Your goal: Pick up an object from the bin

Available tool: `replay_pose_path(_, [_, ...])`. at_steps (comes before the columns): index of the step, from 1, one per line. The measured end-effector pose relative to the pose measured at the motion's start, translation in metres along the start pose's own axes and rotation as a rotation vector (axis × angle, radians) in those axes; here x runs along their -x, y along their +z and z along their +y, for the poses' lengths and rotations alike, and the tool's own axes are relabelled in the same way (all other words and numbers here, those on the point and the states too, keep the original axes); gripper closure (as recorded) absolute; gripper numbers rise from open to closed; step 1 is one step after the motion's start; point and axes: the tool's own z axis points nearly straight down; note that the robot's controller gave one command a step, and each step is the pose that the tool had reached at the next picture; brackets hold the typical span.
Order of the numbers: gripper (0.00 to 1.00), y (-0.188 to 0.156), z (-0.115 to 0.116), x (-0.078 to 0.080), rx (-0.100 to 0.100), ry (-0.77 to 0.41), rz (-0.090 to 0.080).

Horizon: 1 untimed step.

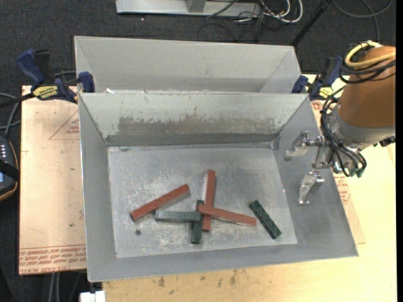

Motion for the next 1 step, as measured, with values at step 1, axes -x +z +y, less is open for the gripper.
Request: replay_pose_path(1, [0.0, -0.0042, 0.0007, 0.0018, -0.001, -0.003, -0.008])
